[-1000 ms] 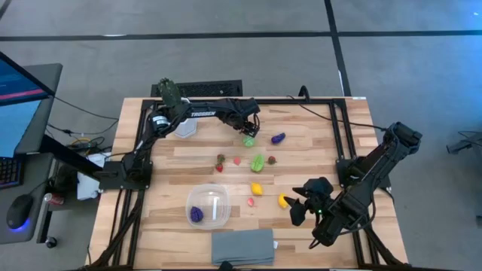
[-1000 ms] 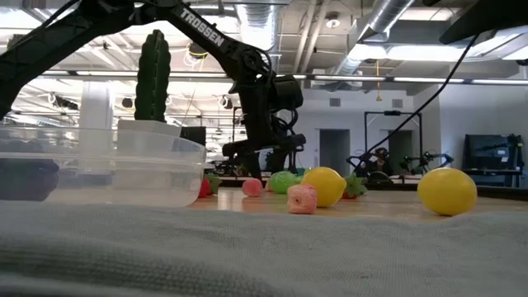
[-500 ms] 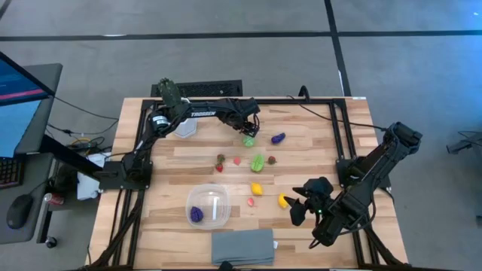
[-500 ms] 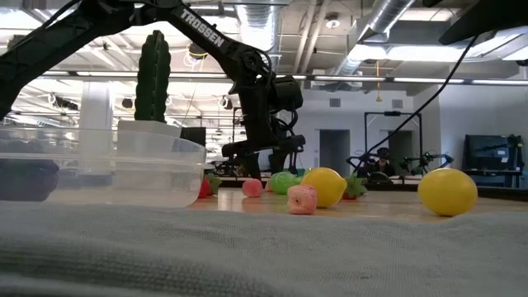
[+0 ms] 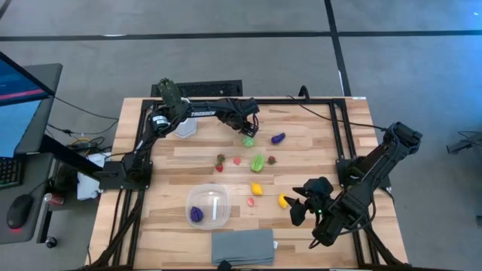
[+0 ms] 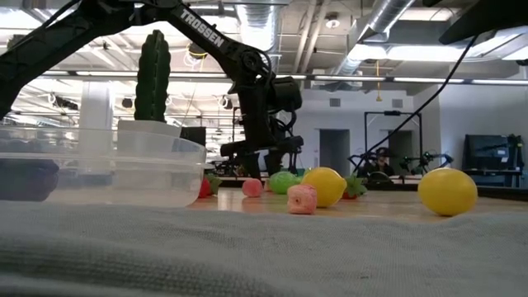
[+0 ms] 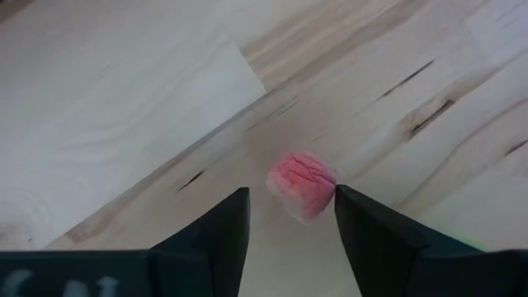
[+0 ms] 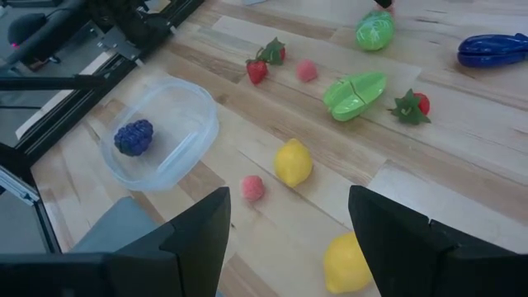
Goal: Pick and placing Produce into tupperware
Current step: Put the top peach into the transparent bin
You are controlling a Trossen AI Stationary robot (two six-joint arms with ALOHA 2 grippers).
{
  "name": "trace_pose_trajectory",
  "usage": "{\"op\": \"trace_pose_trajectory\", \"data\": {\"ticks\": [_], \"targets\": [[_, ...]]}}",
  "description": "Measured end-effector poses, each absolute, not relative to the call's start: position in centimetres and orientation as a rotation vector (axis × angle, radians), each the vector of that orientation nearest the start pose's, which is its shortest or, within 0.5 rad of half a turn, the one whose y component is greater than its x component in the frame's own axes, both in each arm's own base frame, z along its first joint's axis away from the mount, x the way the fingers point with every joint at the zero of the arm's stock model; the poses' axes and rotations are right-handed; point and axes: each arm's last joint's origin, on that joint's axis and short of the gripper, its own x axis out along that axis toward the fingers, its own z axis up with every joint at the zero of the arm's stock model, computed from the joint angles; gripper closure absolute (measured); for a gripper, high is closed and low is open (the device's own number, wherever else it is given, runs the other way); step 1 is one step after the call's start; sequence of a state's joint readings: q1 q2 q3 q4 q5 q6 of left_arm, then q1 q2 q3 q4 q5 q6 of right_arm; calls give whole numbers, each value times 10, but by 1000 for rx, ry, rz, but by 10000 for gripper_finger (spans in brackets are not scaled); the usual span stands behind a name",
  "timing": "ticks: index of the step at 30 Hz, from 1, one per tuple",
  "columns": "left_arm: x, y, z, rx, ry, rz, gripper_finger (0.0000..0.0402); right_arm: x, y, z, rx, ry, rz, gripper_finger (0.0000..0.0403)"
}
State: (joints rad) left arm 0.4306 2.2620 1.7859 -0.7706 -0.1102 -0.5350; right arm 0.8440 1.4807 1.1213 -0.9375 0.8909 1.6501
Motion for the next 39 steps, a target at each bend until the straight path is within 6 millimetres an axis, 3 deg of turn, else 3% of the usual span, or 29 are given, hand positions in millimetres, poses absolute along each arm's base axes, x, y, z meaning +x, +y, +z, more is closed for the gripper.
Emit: {"op": "trace_pose_trajectory", "data": {"ticks": [22,27,35,39], "targets": [[419,197,156,-638,1119,792,276,196,187,254,569,524,-624,132],[420,198,156,-658,1101,800,251,196,187,254,569,524,-624,132],[423,198,158,-743,1045,795,174,196,186,254,564,527,-626,132],[424,199,159,-772,1025,812,162,196,186,254,564,527,-626,132]]}}
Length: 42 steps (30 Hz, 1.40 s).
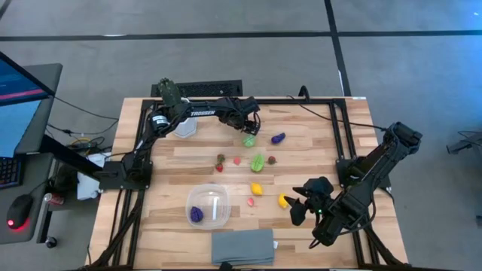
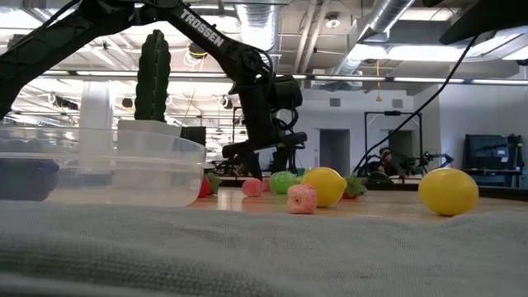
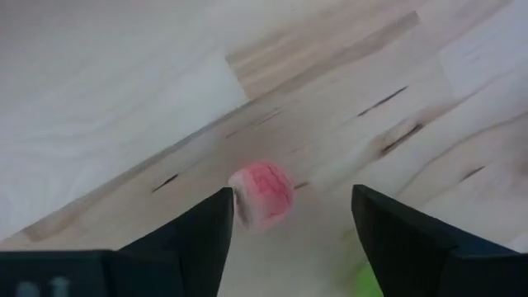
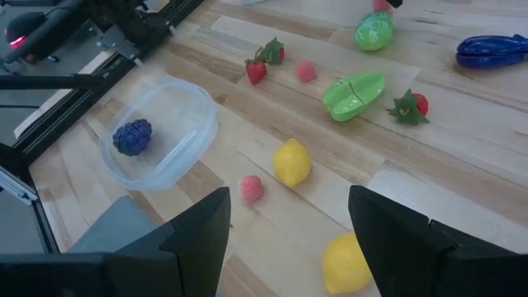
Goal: Pick and placing Produce into tupperware
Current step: Put the top peach into the transparent bin
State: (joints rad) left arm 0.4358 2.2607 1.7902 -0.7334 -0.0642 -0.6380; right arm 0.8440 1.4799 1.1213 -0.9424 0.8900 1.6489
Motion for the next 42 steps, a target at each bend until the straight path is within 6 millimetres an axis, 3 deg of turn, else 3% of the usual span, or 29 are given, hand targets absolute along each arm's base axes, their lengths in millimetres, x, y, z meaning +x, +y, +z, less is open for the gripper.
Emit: {"op": "trace_pose_trajectory", "data": {"ticks": [7,23,42], "targets": [[423,200,159,-763,1024,836,187,196,186,254,565,527,-626,132],[419,201,153,-722,1062,898,320,196,186,254,566,528,-625,132],[417,199,154,-723,1117,834,330,196,186,254,565,528,-625,132]]}}
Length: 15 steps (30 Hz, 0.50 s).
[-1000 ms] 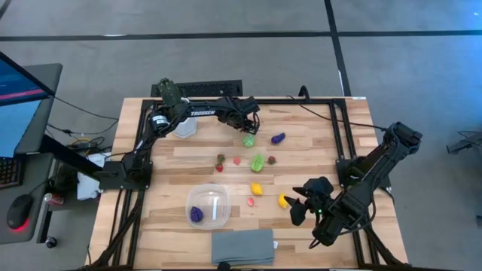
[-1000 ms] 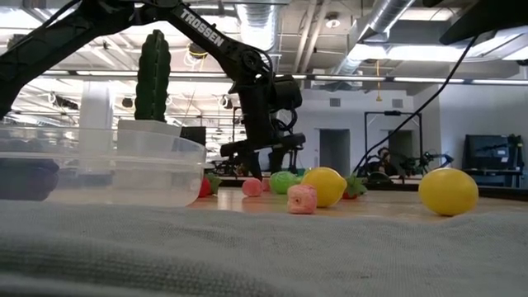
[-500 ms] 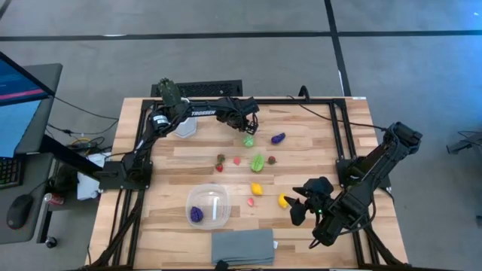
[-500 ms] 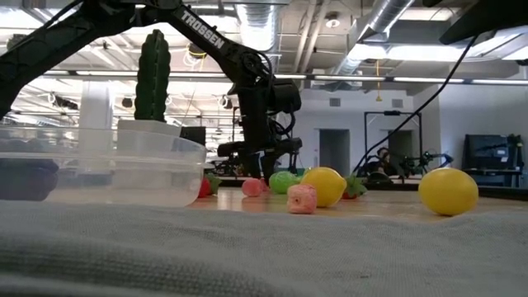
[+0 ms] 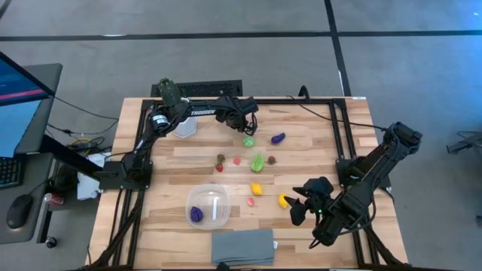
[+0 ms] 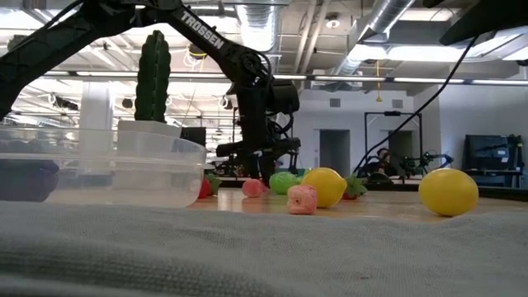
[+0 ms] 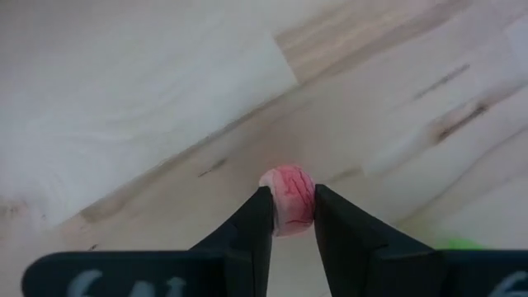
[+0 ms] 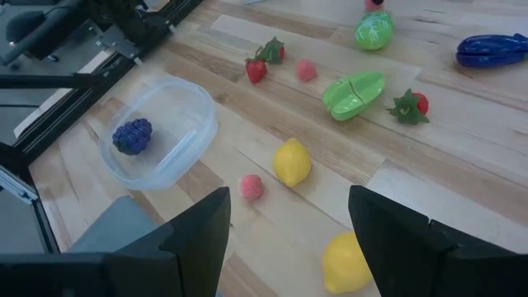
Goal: Pick and placing Produce into tupperware
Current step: Put the top peach into the transparent bin
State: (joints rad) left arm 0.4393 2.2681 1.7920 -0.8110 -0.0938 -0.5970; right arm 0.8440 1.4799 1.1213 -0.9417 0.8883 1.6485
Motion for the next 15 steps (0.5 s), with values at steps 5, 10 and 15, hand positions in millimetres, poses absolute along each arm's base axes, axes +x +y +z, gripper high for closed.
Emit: {"op": "trace_pose_trajectory", "data": {"ticks": [5,10,15], "targets": [[424,192,163,-689,1130,768,330,196,187,254,558,531,-623,132],[434,185,181,-630,1108,711,330,196,187,254,557,537,-621,132],[440,178,202,-556,1115,665,330,195,187,253,552,565,-611,132]]}}
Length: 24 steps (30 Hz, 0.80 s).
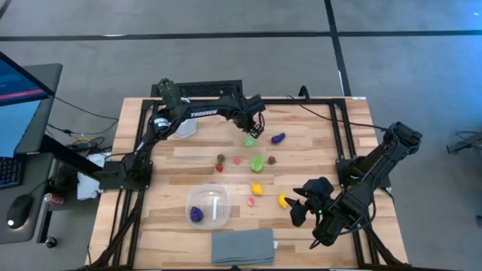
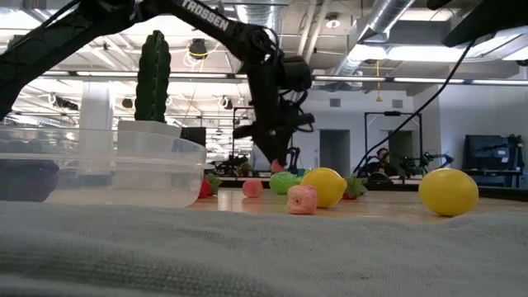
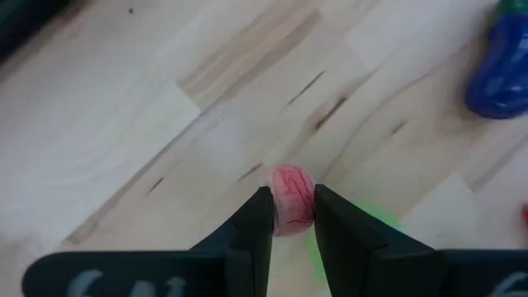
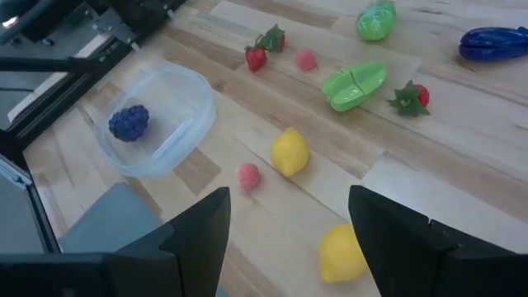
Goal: Pick and placing Produce into tupperware
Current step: Put the top peach into the transparent bin
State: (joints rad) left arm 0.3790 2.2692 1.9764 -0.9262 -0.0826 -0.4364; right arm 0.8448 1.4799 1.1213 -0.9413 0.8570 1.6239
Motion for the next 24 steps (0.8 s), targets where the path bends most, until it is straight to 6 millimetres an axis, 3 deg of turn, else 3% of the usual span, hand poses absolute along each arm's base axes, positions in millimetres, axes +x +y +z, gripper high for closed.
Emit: {"op": "trace_pose_trajectory", "data": {"ticks": [17,24], "targets": [[450,118,284,-232,1204,384,331,195,187,253,527,577,-602,132],[446,91,299,-162,1243,309,334,195,187,253,528,577,-601,132]]}}
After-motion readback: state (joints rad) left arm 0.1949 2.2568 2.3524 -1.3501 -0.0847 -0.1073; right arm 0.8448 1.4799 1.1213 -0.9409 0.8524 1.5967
